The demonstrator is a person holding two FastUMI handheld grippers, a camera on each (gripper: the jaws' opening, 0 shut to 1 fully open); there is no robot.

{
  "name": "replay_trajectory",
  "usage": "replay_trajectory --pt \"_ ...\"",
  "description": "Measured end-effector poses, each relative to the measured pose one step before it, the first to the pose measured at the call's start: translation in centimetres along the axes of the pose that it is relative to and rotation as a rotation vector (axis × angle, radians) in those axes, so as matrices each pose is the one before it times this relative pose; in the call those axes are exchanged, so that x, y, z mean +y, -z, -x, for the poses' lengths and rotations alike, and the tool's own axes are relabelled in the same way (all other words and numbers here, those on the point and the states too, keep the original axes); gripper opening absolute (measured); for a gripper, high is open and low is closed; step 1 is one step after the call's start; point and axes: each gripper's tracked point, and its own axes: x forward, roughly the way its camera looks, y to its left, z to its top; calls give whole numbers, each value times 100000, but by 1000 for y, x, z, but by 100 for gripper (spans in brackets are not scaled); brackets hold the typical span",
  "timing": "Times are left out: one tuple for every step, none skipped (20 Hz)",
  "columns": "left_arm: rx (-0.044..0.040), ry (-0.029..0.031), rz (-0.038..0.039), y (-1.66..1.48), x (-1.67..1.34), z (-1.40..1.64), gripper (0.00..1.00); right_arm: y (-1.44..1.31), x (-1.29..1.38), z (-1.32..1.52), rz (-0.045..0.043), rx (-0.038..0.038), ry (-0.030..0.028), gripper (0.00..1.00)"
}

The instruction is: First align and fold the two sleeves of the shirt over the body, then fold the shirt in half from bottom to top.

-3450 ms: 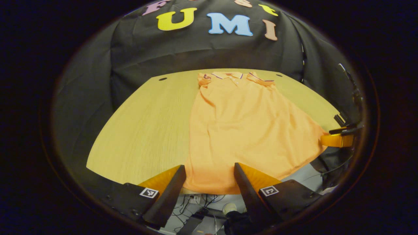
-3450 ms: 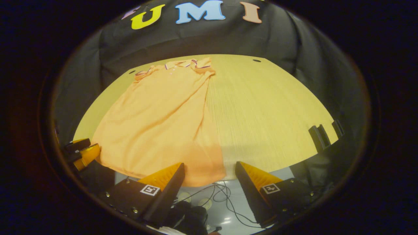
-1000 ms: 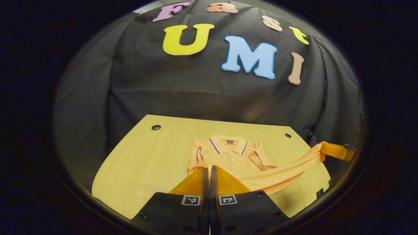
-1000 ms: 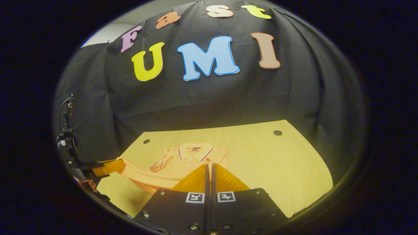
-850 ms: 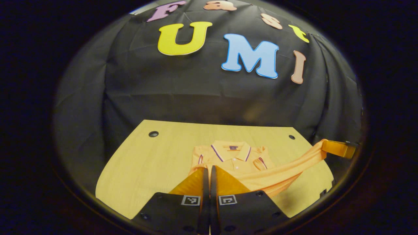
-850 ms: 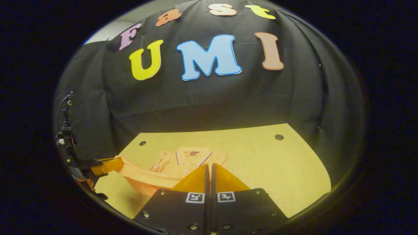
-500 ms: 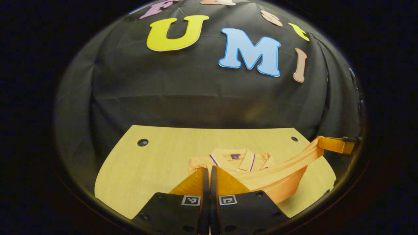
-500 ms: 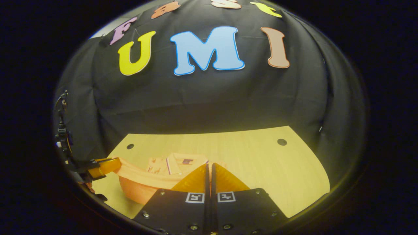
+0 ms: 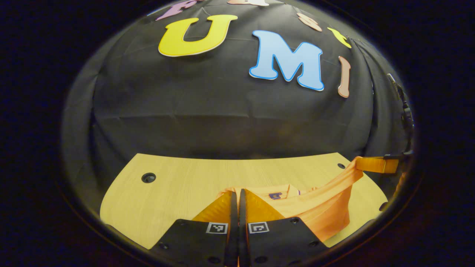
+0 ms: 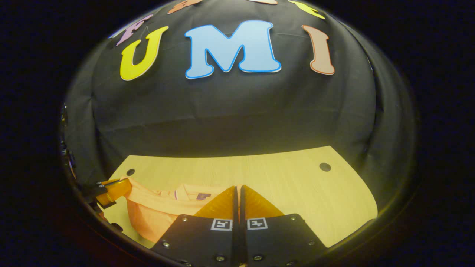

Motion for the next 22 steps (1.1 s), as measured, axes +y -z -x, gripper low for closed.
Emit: replay_trajectory --pt "-465 -214 -663 80 60 -715 6 233 52 -729 -7 1110 47 0" --pt "-781 -186 -480 56 147 -642 7 185 60 -681 204 289 84 0" --pt "-729 -313 -274 67 170 -647 6 49 -131 -721 973 343 699 0" --pt "-914 -974 -136 61 300 -586 6 300 -61 -690 1230 667 546 0" --pt "-776 -524 92 105 198 -517 6 168 -58 -642 1250 299 464 0" --pt "-208 -613 -230 216 197 -498 6 294 -68 -599 1319 927 684 0" --pt "9 -874 -148 372 165 -443 6 311 -130 -469 1014 534 1123 0" --pt "856 -176 -251 518 87 -520 6 344 -186 -634 727 778 1099 0" --pt "1236 -296 -367 590 114 -462 6 590 -16 -601 308 1947 489 1" --pt "1325 -479 -483 556 168 -403 7 635 48 -370 79 2008 560 0" --pt "1071 -386 -412 458 157 -388 6 606 44 -440 433 1686 502 0" --pt "812 -326 -343 360 167 -287 6 250 -79 -377 747 1025 821 1" --pt "931 7 -374 194 -55 -152 6 276 101 -309 604 854 317 1" --pt "516 -63 -224 177 39 -108 7 297 239 26 -93 867 -498 2" --pt "1039 995 -177 340 -120 -152 7 108 100 -99 70 806 -99 3" --pt "1235 277 -436 316 -30 -77 7 274 82 105 -30 943 76 3" --pt "791 576 -112 185 -57 -14 9 126 -8 -112 66 703 234 3" --pt "534 1297 255 -48 -197 43 9 -33 5 110 169 228 118 3" --pt "224 172 325 161 -72 219 12 -19 38 117 215 355 51 3" --pt "496 352 109 -94 -50 238 12 207 73 179 352 524 299 4" --pt "363 43 474 148 -100 129 15 -1 -32 248 478 19 77 5" --pt "782 546 564 67 -173 279 14 54 -53 111 556 280 -31 12"
